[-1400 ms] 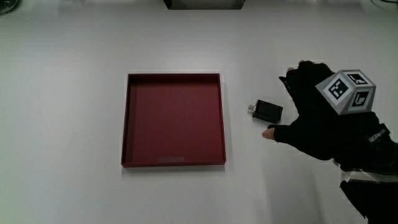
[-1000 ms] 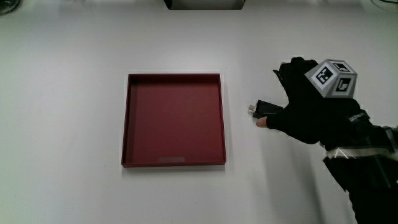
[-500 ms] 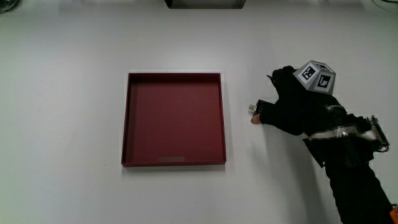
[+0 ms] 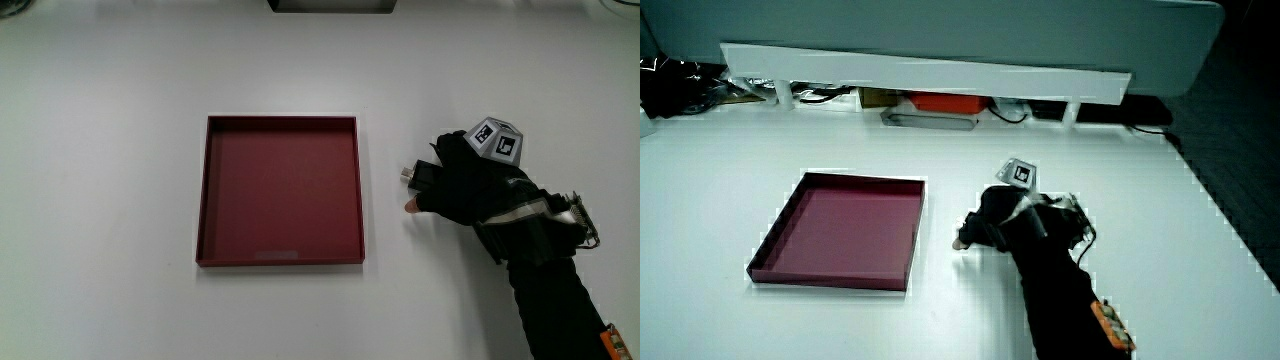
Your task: Pick charger from desk
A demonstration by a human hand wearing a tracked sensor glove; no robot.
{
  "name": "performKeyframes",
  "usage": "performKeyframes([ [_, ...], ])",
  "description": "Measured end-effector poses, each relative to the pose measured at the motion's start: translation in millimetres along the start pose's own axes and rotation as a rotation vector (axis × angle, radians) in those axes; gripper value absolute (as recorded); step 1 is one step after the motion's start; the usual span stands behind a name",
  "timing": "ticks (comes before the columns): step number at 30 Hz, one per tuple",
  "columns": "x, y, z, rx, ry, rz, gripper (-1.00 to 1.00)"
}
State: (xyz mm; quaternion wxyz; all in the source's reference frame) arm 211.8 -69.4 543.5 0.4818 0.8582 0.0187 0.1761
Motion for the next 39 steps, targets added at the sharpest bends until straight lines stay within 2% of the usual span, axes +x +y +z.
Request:
performKeyframes([
  [6, 2.8, 5.7, -6.7, 0.013, -0.029, -0.019, 0.00],
  [15, 1.3, 5.1, -7.3, 0.030, -0.042, -0.026, 0.35],
  [18, 0.2, 3.3, -5.8, 0.078, -0.056, -0.012, 0.46],
  [21, -0.7, 4.2, -5.8, 0.073, -0.063, -0.028, 0.58],
  [23, -1.5, 2.8, -5.1, 0.089, -0.067, -0.018, 0.65],
  [24, 0.0, 4.5, -5.5, 0.096, -0.078, -0.032, 0.69],
  [27, -1.9, 2.3, -4.0, 0.113, -0.071, -0.012, 0.81],
  [28, -2.0, 2.2, -4.1, 0.135, -0.082, -0.019, 0.85],
  [32, -3.1, 0.8, -3.9, 0.145, -0.082, -0.011, 1.00],
  [38, -1.0, 1.7, -3.5, 0.168, -0.090, -0.012, 1.00],
  [39, -2.5, -0.5, -2.7, 0.167, -0.080, 0.002, 1.00],
])
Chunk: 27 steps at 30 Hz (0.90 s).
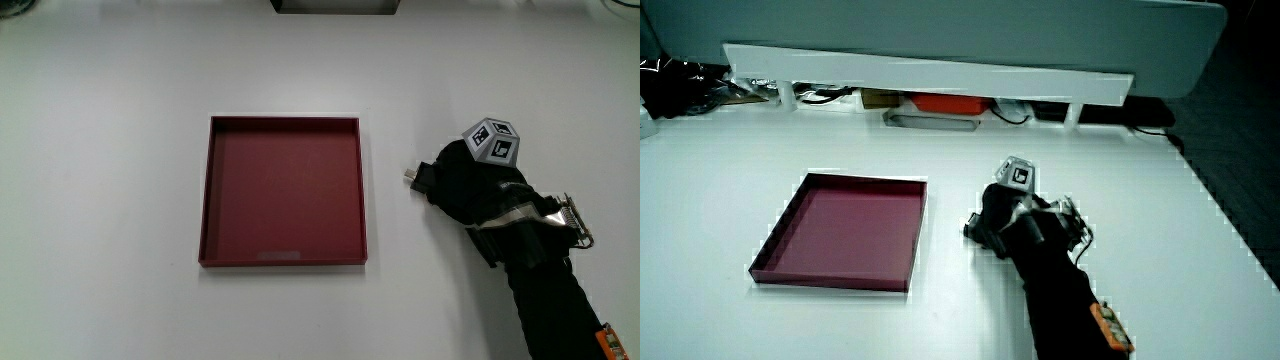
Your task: Pick charger from desk
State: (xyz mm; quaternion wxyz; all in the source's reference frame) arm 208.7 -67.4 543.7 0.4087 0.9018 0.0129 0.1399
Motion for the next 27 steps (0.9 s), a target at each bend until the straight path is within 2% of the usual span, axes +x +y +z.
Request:
performKeyframes([
  [1, -0.1, -0.8, 0.4, 0.017, -0.004, 0.005, 1.00],
  [4, 1.9, -0.6, 1.3, 0.009, 0.012, 0.012, 1.00],
  [5, 1.6, -0.9, 2.5, 0.024, 0.002, 0.005, 1.00],
  [6, -0.1, -2.1, 4.4, 0.024, 0.004, 0.023, 1.00],
  [7, -0.4, -2.8, 6.6, 0.043, -0.007, 0.013, 1.00],
  [9, -4.7, -7.1, 12.6, 0.036, 0.007, 0.035, 1.00],
  [11, -9.2, -10.4, 18.8, 0.049, -0.004, 0.045, 1.00],
  [18, -36.1, -31.9, 43.4, 0.089, 0.010, 0.136, 1.00],
  [21, -52.0, -40.2, 49.5, 0.121, -0.008, 0.164, 1.00],
  [22, -57.5, -42.0, 50.4, 0.106, -0.001, 0.194, 1.00],
  [24, -63.7, -40.8, 50.7, 0.099, -0.009, 0.198, 1.00],
  [25, -70.2, -43.8, 53.0, 0.099, -0.005, 0.221, 1.00],
  [26, -73.5, -42.5, 53.2, 0.108, -0.011, 0.210, 1.00],
  [27, -79.5, -44.5, 54.6, 0.103, -0.010, 0.229, 1.00],
])
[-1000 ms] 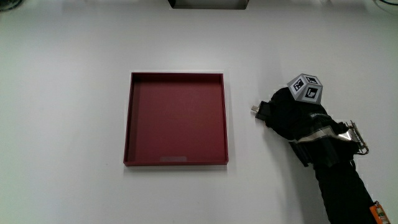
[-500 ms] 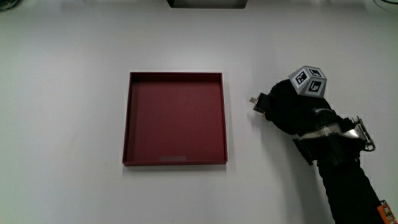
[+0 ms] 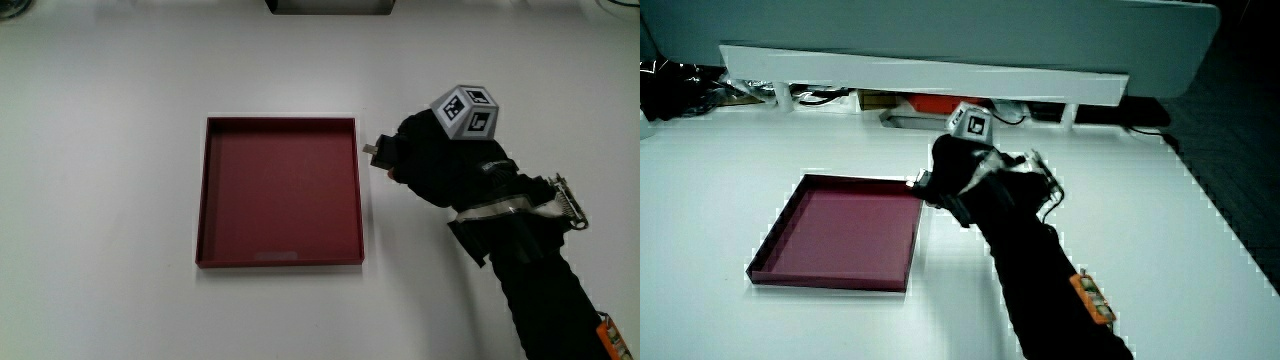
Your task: Pick charger from desk
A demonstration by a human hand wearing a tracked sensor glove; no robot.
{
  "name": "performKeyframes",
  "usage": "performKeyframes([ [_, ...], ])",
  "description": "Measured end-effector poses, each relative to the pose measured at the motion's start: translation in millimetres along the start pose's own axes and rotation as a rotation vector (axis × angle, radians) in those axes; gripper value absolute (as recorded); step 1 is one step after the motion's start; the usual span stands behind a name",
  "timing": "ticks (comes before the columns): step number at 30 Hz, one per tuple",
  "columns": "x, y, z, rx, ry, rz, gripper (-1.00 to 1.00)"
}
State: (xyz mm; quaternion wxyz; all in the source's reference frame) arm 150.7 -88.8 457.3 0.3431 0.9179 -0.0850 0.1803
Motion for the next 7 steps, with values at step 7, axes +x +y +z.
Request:
performKeyframes([
  [7, -38.8, 0.9, 0.0, -0.001, 0.001, 0.087, 1.00],
])
